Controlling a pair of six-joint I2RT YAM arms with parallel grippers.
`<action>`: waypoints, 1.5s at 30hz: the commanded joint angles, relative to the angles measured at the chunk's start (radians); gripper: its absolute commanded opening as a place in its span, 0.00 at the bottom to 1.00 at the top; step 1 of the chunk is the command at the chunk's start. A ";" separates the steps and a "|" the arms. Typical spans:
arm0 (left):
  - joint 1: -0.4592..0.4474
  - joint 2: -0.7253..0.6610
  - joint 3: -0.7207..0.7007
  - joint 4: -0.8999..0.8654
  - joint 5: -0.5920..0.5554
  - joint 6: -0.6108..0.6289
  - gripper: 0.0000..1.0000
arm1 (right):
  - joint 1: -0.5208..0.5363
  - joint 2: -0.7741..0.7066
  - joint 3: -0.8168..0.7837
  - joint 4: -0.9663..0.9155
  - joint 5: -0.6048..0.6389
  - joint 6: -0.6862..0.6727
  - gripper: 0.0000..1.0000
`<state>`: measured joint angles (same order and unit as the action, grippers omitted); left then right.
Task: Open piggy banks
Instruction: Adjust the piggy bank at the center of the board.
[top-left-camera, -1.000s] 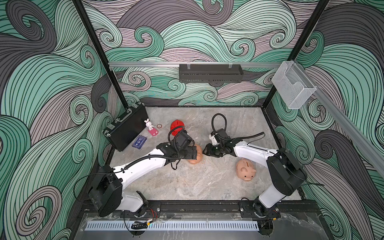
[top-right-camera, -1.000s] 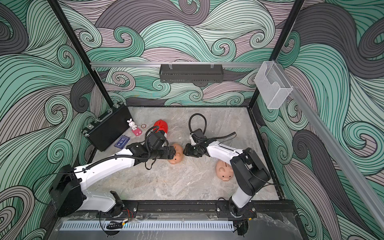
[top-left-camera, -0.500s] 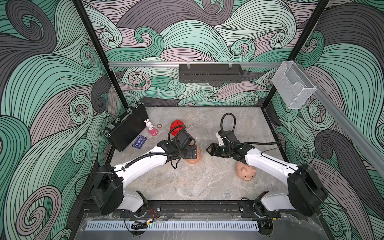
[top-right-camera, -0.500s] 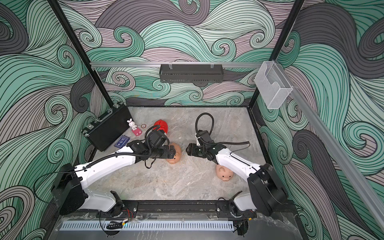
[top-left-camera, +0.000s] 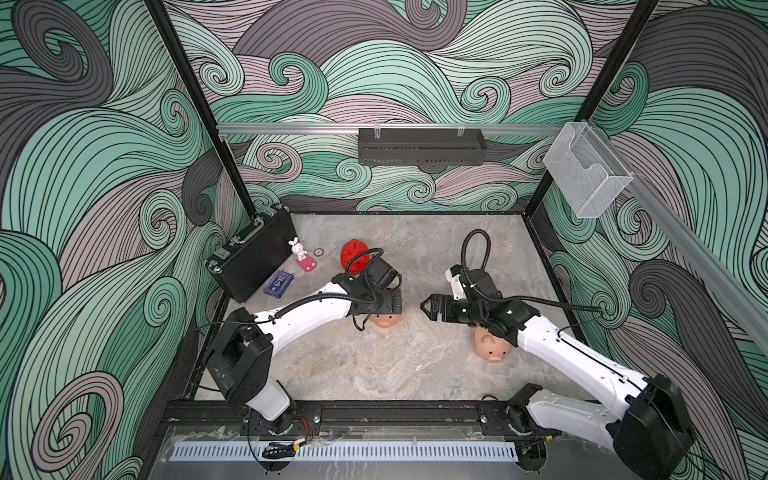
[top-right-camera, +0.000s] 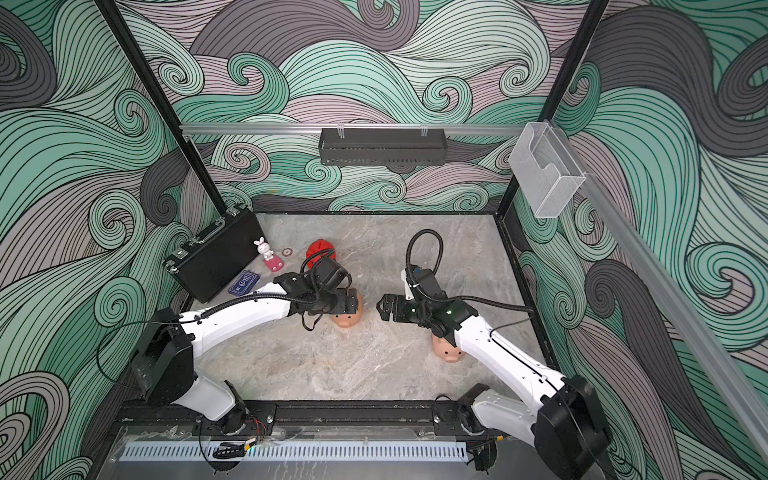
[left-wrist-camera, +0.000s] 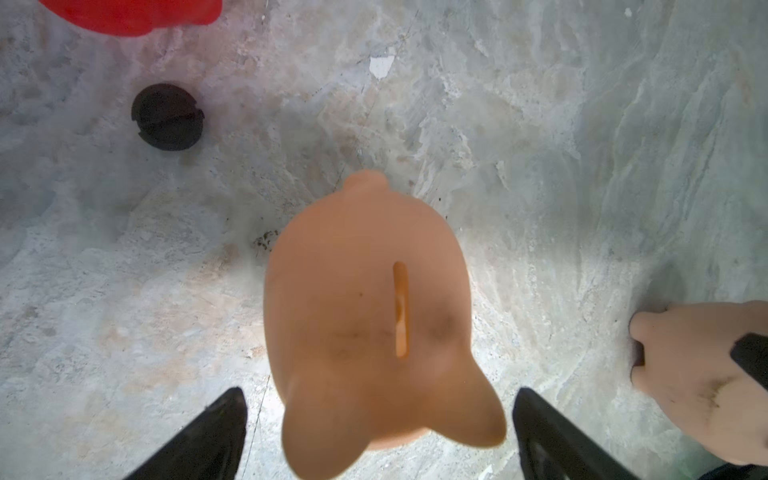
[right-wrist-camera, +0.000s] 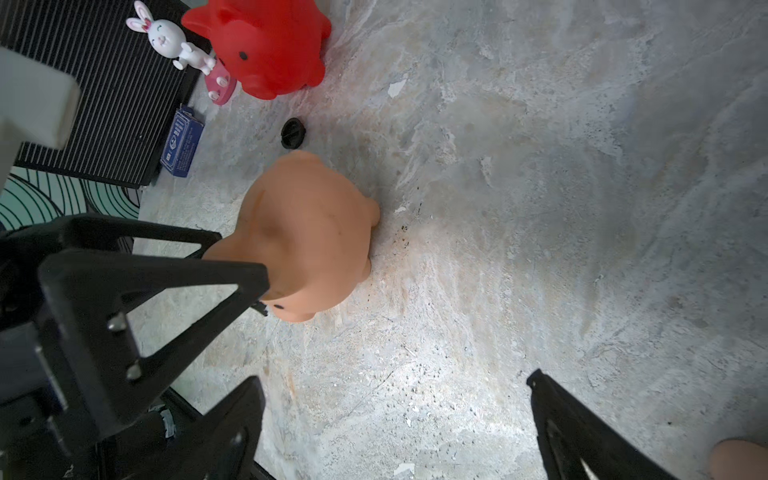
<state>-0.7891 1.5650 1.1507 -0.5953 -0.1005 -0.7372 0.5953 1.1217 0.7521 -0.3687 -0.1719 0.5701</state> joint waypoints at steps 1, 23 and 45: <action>-0.014 0.025 0.056 -0.075 -0.057 -0.030 0.98 | -0.001 -0.024 -0.025 -0.029 0.001 -0.049 0.99; -0.066 0.155 0.189 -0.234 -0.154 -0.045 0.99 | 0.000 -0.040 -0.059 -0.040 0.054 -0.070 0.99; -0.070 0.188 0.210 -0.263 -0.173 -0.043 0.81 | 0.000 -0.043 -0.056 -0.051 0.058 -0.075 0.99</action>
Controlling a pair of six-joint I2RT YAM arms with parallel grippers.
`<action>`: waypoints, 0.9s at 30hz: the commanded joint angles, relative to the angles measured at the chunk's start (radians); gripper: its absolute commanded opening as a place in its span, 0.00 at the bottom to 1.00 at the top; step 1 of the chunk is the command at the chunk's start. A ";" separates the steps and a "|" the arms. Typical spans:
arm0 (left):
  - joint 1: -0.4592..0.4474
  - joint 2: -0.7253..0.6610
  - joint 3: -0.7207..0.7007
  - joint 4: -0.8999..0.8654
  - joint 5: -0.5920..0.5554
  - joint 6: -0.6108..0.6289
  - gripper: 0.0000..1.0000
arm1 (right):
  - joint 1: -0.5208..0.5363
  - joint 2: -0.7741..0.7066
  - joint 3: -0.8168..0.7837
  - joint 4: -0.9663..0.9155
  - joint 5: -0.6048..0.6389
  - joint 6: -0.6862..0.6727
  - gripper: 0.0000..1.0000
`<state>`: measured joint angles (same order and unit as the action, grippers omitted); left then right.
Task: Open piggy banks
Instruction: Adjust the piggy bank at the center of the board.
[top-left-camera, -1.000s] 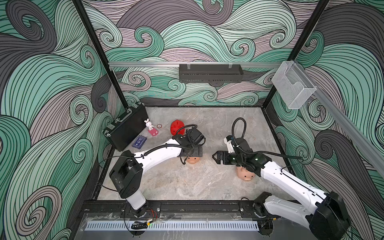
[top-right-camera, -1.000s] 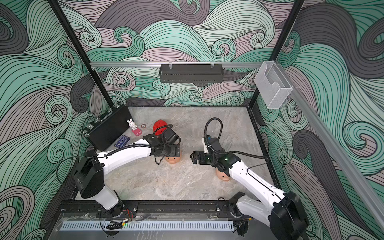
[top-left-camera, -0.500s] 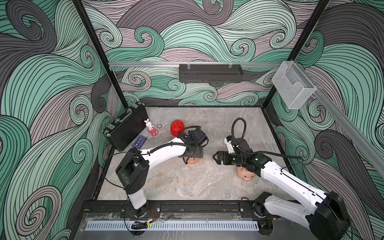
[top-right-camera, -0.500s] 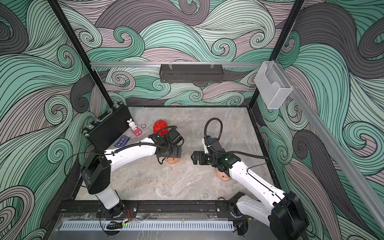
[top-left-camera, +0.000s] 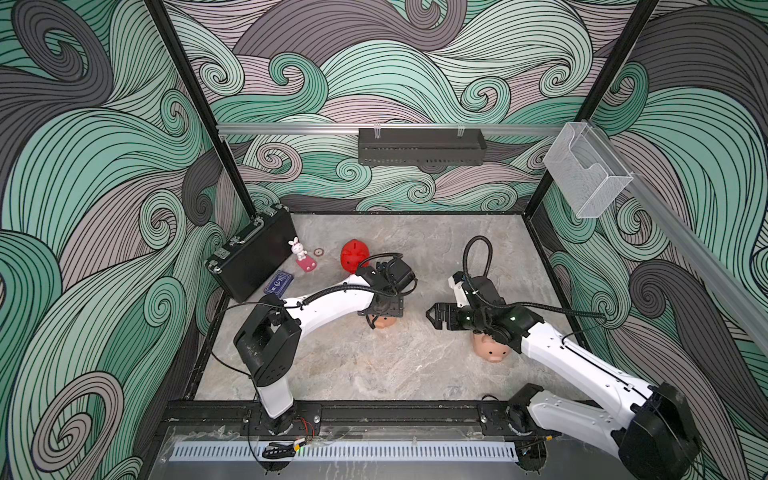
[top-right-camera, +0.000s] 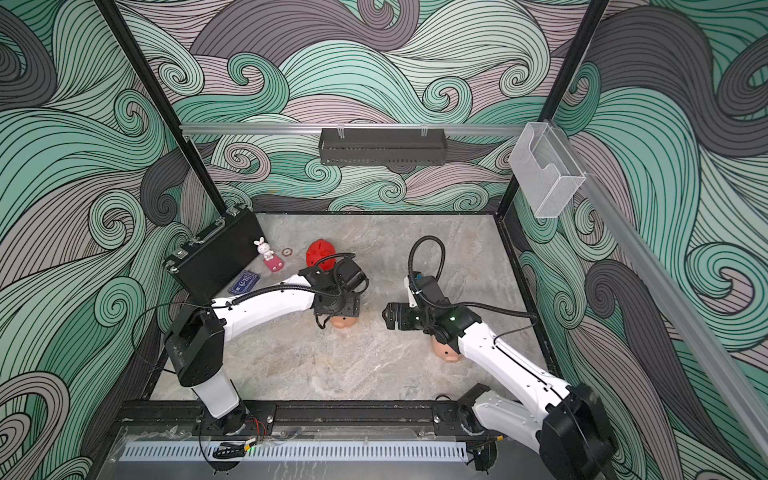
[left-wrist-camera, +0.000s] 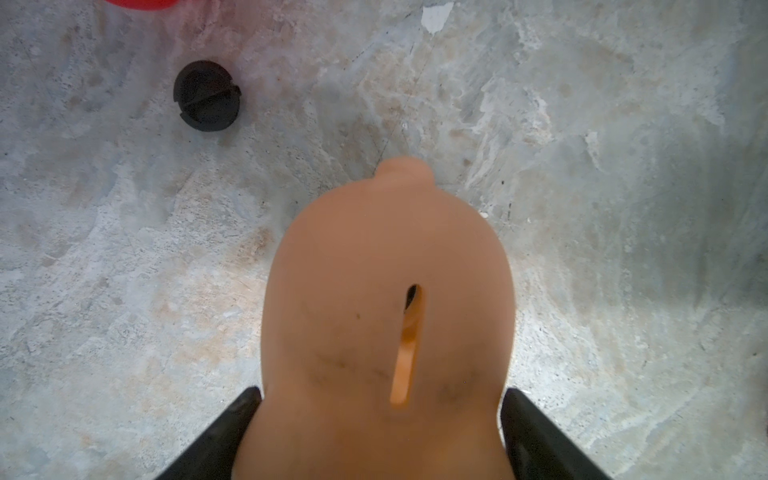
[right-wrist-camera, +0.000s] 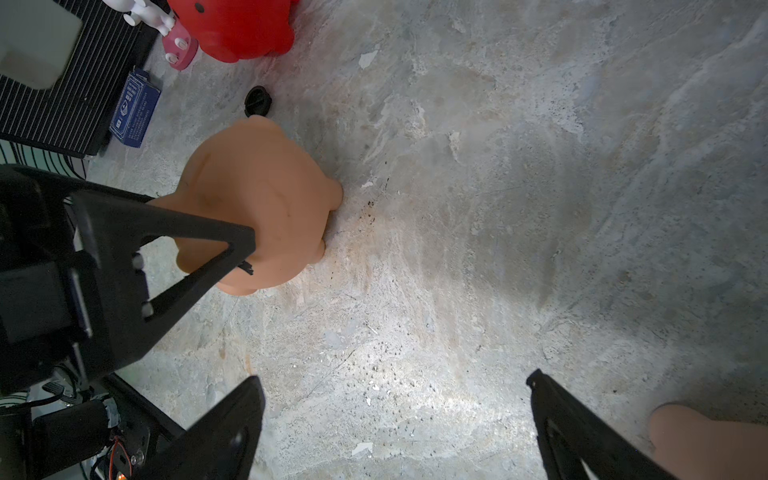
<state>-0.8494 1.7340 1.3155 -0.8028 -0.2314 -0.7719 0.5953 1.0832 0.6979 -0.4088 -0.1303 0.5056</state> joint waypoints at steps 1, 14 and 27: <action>-0.009 0.016 0.045 -0.059 -0.045 -0.005 0.81 | -0.001 -0.009 -0.002 -0.009 0.017 -0.010 0.99; 0.011 -0.091 -0.118 0.209 0.175 0.057 0.77 | 0.000 -0.008 -0.025 0.093 -0.113 -0.022 0.99; 0.121 -0.184 -0.360 0.549 0.475 0.026 0.76 | -0.001 0.038 -0.021 0.090 -0.159 -0.031 0.99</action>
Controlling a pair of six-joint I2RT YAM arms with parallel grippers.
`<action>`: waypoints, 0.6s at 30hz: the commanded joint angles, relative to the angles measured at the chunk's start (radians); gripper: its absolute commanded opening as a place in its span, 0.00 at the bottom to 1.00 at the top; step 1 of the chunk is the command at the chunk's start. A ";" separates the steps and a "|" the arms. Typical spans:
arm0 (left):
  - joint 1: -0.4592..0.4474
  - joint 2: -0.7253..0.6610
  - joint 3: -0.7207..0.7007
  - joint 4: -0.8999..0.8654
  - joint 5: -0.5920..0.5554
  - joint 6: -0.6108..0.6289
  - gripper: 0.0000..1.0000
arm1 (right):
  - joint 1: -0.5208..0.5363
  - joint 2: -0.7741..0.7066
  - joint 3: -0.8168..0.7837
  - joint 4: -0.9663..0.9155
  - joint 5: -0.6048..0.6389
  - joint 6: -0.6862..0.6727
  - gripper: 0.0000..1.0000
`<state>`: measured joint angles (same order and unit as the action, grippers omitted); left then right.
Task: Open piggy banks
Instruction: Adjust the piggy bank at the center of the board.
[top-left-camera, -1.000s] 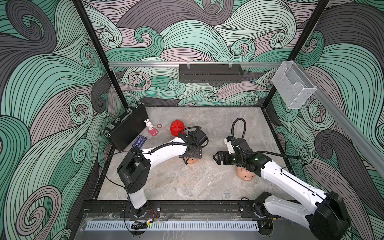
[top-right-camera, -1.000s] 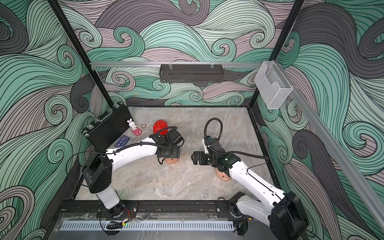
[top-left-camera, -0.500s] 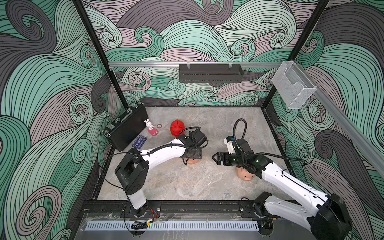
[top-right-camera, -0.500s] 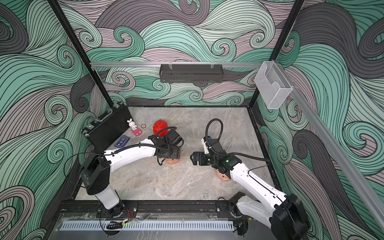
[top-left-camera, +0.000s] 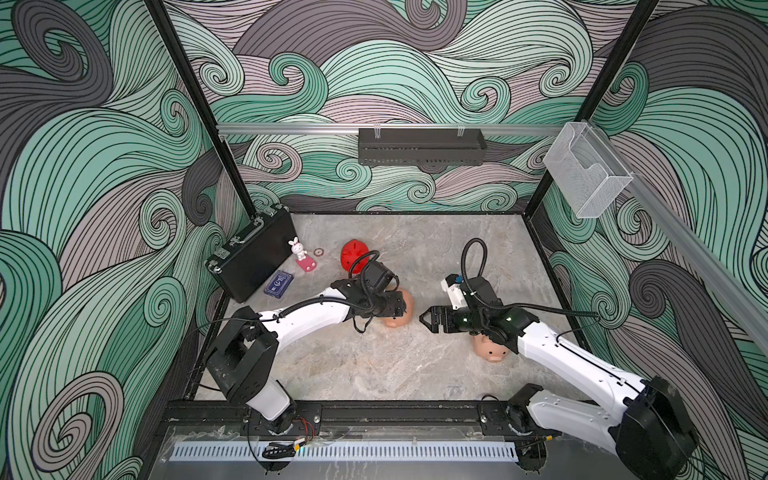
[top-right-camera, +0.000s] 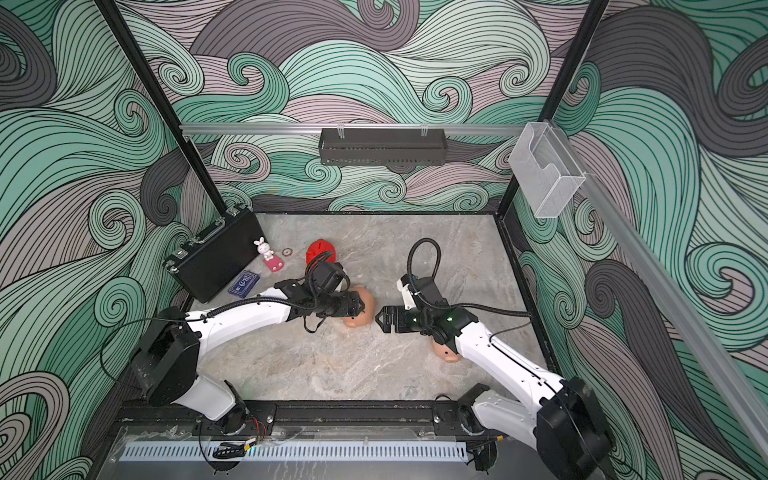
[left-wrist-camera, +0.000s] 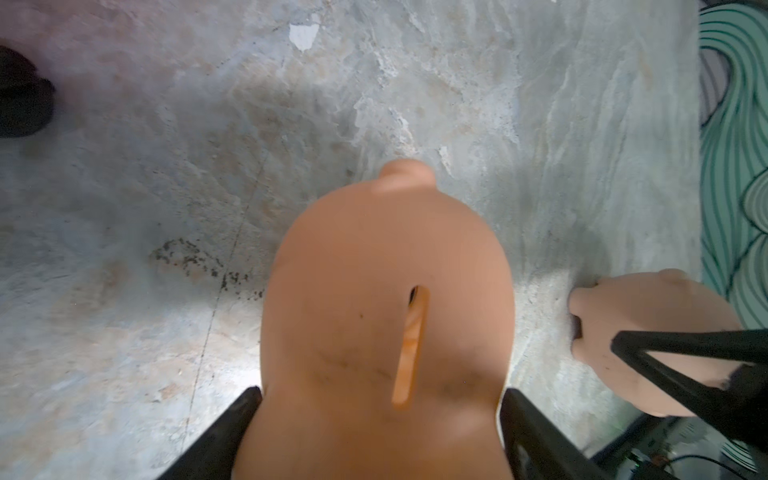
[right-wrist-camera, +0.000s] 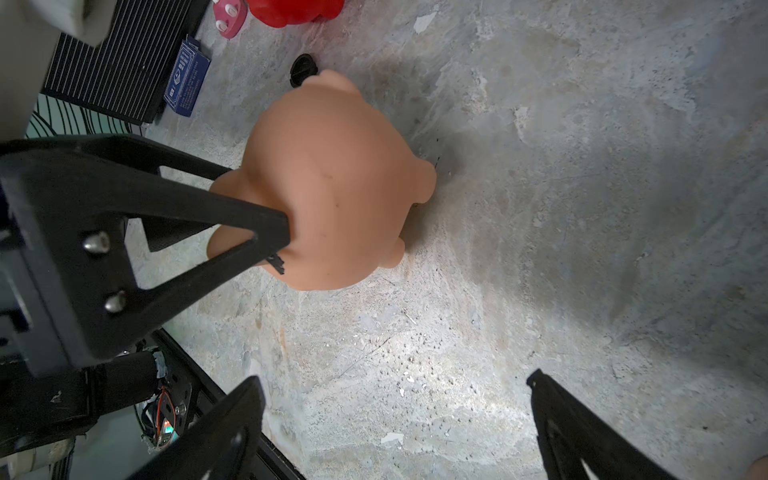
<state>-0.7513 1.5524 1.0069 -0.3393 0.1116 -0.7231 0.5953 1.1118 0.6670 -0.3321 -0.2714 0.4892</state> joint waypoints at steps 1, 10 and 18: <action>0.035 -0.007 -0.070 0.113 0.160 -0.029 0.76 | -0.002 0.012 0.009 0.015 -0.020 -0.014 0.99; 0.136 -0.047 -0.238 0.333 0.357 -0.090 0.76 | 0.001 0.049 0.024 0.041 -0.047 -0.014 0.99; 0.184 -0.054 -0.334 0.399 0.429 -0.092 0.76 | 0.000 0.097 0.043 0.121 -0.038 0.032 0.97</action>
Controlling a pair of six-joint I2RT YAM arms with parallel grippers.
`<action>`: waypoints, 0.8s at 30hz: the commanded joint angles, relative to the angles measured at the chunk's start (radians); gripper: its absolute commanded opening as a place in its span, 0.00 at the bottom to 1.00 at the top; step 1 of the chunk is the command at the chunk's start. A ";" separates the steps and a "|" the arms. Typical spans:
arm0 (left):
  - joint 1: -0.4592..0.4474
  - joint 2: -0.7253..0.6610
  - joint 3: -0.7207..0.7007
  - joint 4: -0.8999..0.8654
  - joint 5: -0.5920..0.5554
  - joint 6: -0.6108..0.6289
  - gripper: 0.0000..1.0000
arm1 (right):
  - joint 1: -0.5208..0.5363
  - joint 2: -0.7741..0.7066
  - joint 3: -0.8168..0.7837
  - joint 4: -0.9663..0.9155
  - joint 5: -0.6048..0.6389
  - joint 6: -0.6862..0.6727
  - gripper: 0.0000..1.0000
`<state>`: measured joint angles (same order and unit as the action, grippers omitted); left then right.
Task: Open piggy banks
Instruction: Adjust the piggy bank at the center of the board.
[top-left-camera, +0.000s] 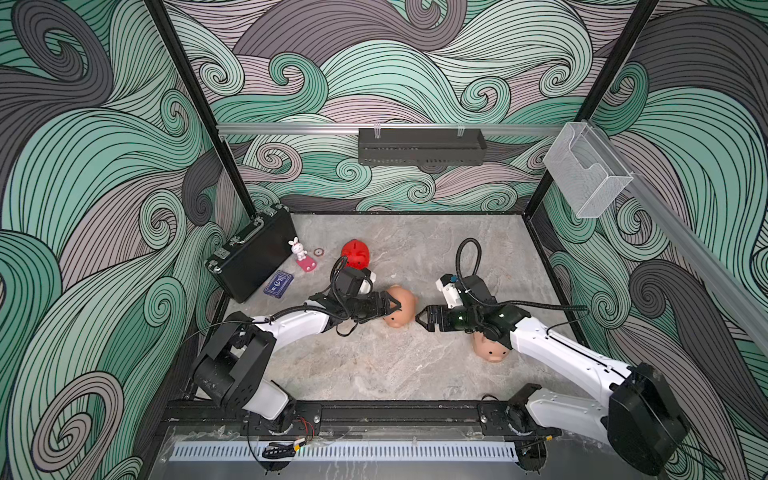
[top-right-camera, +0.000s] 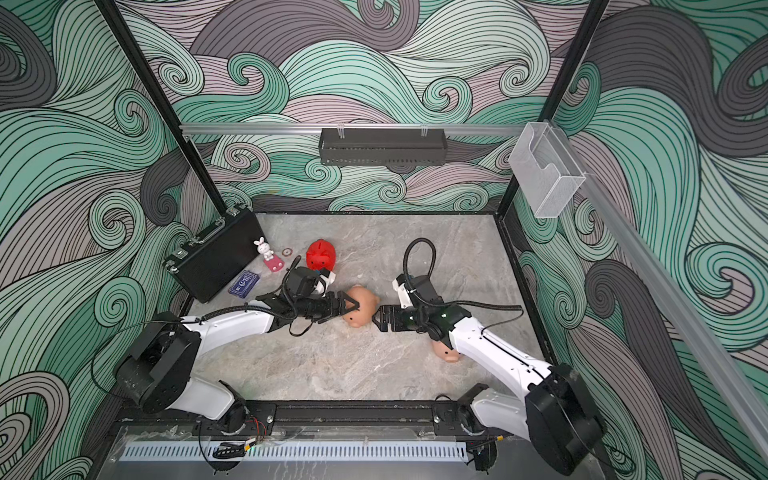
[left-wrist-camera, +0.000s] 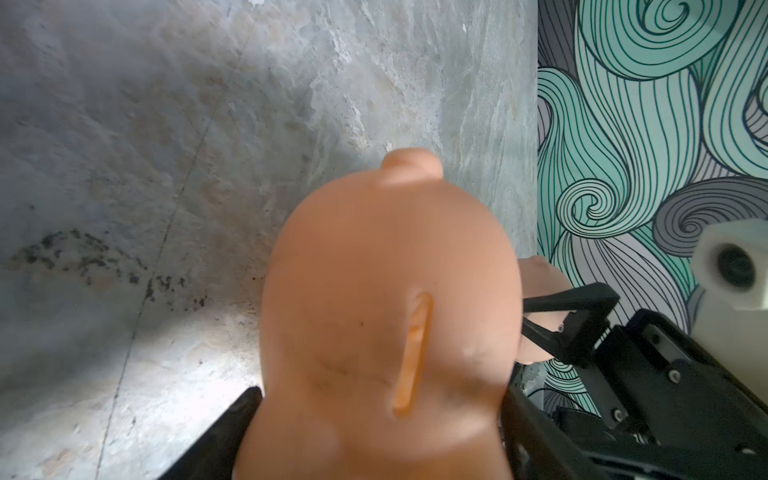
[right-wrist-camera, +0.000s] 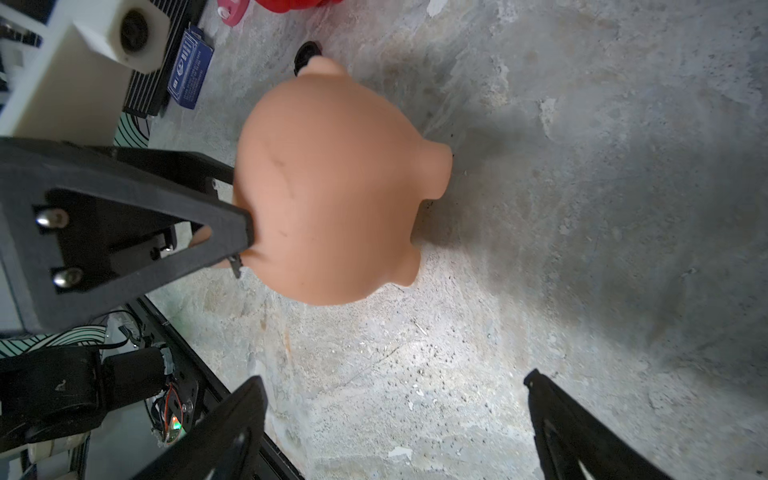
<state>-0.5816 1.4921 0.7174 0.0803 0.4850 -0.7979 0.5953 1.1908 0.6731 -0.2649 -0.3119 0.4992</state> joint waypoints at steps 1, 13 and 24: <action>0.021 0.009 -0.056 -0.004 0.064 -0.025 0.76 | 0.001 0.027 0.047 0.058 0.012 0.030 0.97; 0.052 0.053 -0.105 0.095 0.092 -0.055 0.81 | 0.001 0.181 0.111 0.217 -0.003 0.150 0.90; 0.078 0.085 -0.124 0.133 0.087 -0.067 0.96 | 0.001 0.268 0.127 0.265 -0.044 0.182 0.87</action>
<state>-0.5125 1.5459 0.6117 0.2665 0.5995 -0.8619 0.5953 1.4559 0.7738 -0.0254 -0.3378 0.6674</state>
